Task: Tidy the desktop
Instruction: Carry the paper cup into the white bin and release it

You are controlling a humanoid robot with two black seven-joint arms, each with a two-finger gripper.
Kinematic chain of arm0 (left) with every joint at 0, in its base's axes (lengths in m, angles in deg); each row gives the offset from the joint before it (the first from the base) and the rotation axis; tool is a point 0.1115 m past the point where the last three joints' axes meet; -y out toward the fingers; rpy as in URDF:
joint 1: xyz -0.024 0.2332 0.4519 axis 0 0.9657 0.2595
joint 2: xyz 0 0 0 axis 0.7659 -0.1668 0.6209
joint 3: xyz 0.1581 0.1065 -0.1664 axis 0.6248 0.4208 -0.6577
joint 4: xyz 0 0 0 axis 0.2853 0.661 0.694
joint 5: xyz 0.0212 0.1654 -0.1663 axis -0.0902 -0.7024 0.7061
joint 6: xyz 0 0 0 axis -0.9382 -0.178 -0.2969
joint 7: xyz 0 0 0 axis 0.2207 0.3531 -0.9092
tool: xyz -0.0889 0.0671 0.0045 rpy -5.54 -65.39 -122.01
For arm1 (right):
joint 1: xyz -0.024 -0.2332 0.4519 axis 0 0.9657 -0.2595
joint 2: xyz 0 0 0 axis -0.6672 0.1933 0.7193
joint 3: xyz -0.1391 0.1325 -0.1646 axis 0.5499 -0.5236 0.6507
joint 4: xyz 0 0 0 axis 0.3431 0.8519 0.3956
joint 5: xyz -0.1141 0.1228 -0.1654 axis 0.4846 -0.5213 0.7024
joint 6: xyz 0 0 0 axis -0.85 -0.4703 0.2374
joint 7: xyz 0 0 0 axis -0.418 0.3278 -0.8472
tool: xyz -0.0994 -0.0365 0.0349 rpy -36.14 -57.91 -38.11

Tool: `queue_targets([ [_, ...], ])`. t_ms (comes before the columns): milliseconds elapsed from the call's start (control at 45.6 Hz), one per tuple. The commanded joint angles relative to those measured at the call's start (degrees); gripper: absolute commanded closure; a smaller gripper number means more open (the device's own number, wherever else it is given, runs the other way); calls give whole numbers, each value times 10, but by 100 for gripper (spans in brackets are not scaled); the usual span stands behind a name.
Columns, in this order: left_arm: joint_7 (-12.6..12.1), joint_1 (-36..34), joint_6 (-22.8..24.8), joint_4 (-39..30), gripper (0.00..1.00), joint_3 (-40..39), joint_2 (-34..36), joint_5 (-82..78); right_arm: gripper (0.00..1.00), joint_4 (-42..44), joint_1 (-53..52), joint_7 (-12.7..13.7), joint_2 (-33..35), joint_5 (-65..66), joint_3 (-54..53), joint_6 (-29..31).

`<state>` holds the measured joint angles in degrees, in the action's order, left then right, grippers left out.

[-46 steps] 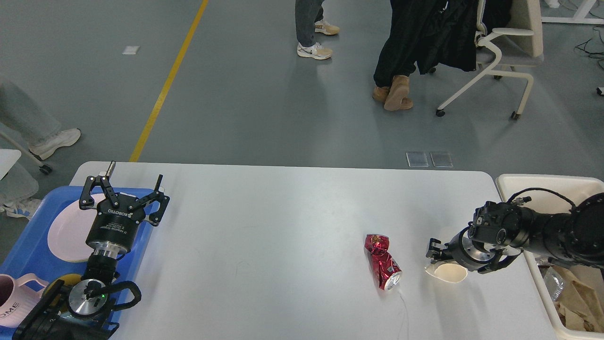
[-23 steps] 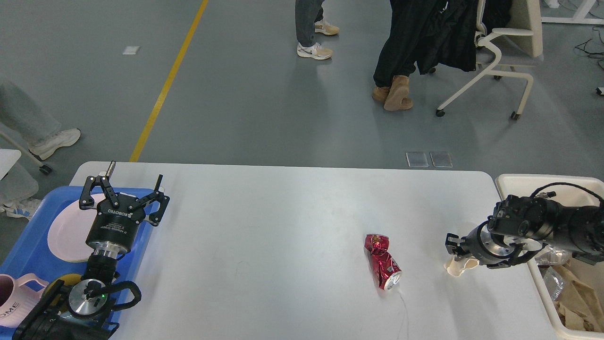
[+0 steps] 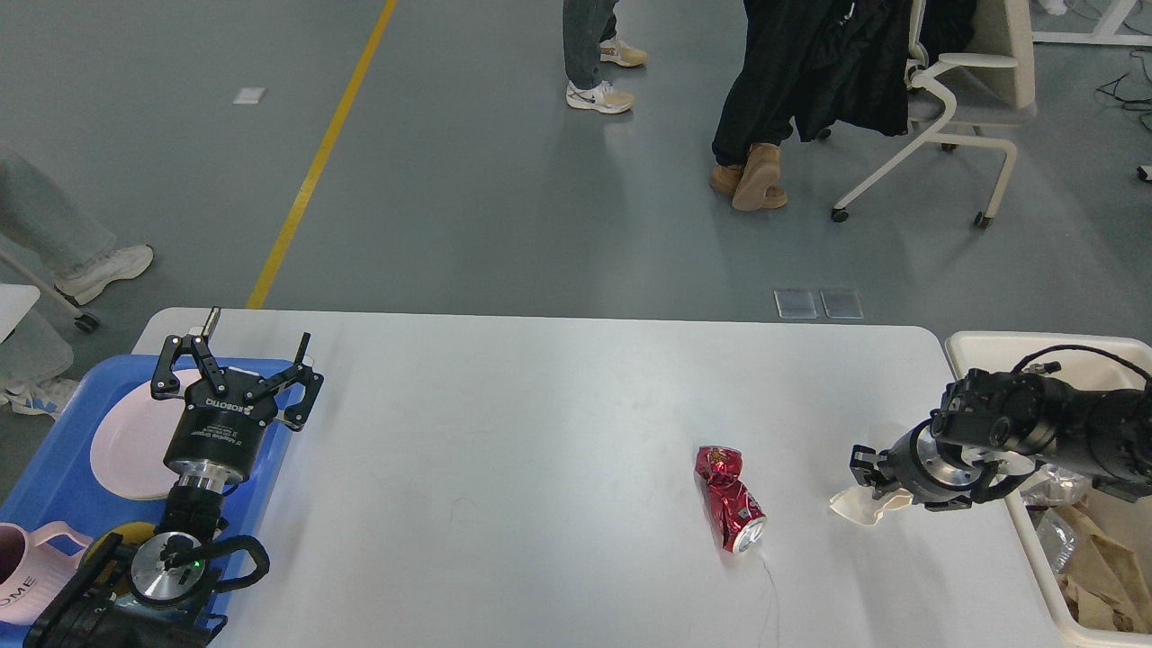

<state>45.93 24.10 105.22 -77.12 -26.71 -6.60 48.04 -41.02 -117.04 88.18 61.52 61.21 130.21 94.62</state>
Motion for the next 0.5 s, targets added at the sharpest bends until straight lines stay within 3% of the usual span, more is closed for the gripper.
queue_targets([
  [0, 0, 0, 0, 0, 4, 1, 0, 0, 100, -24, -25, 1, 15, 1, 5, 2],
  [197, 0, 0, 0, 0, 4, 0, 0, 0, 100, -111, -142, 16, 37, 2, 49, 58],
  [483, 0, 0, 0, 0, 4, 1, 0, 0, 100, -322, -454, 14, 43, 1, 197, 144],
])
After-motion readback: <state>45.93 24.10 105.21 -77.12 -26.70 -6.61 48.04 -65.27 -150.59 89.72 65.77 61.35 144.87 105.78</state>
